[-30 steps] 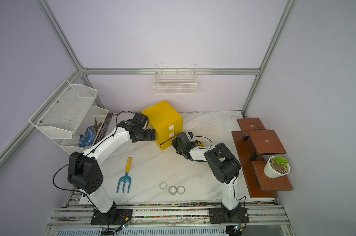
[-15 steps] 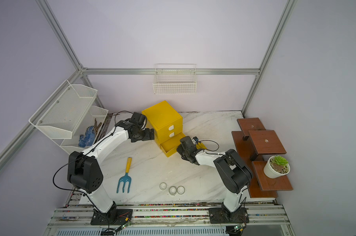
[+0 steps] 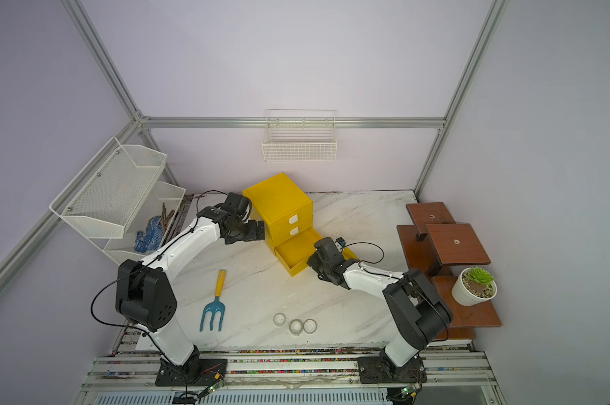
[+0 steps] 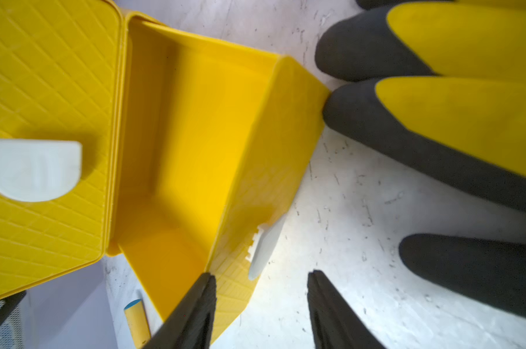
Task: Place the transparent tape into the drawer according to color
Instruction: Open the drawer in the storage box, then pick up the tape at the center of the board.
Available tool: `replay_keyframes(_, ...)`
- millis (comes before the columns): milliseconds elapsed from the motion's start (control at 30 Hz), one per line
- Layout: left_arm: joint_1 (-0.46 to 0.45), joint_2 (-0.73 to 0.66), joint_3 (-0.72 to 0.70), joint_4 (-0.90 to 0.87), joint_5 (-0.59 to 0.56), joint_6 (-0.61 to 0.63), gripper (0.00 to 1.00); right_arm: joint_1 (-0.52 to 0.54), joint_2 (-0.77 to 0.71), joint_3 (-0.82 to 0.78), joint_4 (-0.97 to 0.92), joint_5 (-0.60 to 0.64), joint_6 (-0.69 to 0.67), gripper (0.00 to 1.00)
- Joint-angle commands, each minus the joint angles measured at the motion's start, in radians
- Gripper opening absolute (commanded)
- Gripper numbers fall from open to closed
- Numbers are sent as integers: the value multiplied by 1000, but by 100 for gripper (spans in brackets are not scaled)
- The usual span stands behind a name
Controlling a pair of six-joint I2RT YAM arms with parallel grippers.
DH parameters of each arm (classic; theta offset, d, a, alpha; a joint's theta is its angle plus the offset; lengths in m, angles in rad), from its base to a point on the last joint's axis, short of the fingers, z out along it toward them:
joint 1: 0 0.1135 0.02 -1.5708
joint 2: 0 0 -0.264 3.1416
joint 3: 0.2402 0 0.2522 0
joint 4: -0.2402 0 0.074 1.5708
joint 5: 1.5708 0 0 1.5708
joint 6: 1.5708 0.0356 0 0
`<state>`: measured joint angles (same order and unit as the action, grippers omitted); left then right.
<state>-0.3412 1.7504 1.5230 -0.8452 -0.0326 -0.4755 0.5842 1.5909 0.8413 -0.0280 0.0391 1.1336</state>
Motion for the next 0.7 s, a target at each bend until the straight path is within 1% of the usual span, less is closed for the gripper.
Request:
replay_keyframes(0, 7, -51, 22, 28, 25, 21, 100, -2, -82, 7, 16, -5, -80, 57)
replay_keyframes(100, 7, -92, 19, 39, 35, 21, 100, -1, -152, -5, -1, -14, -155, 57)
replay_keyframes(167, 7, -129, 13, 48, 43, 15, 100, -1, -200, -8, -54, -32, -232, 57)
replay_keyframes(267, 5, -184, 5, 51, 62, -3, 100, -1, -260, -24, -97, -131, -377, 58)
replay_keyframes(367, -1, -247, -23, 53, 83, -17, 100, 14, -286, -10, -220, -221, -520, 59)
replay_keyframes(500, -1, -330, -82, 53, 100, -19, 100, 93, -312, -11, -371, -272, -672, 59)
replay_keyframes(533, -1, -377, -98, 52, 100, -15, 100, 124, -316, -11, -402, -274, -705, 60)
replay_keyframes(667, -1, -457, -151, 48, 87, -5, 100, 246, -316, -13, -449, -274, -777, 61)
